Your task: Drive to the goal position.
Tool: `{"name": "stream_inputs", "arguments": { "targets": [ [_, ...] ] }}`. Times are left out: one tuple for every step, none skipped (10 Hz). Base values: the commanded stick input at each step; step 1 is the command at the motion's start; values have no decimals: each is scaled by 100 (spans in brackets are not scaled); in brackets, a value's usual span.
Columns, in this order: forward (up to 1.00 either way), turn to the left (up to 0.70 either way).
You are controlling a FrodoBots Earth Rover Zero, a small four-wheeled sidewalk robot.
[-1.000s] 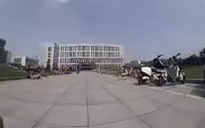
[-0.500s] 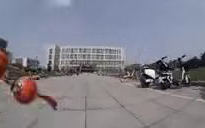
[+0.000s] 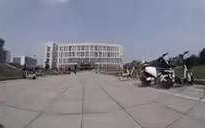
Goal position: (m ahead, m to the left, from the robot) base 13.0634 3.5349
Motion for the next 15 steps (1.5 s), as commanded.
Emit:
{"name": "stream_inputs", "arguments": {
  "targets": [
    [100, 0],
    [100, 0],
    [100, 0],
    [100, 0],
    [100, 0],
    [100, 0],
    [100, 0],
    [100, 0],
    [100, 0],
    [100, 0],
    [100, 0],
    [100, 0],
    [100, 2],
    [100, 27],
    [100, 40]
  ]
}}
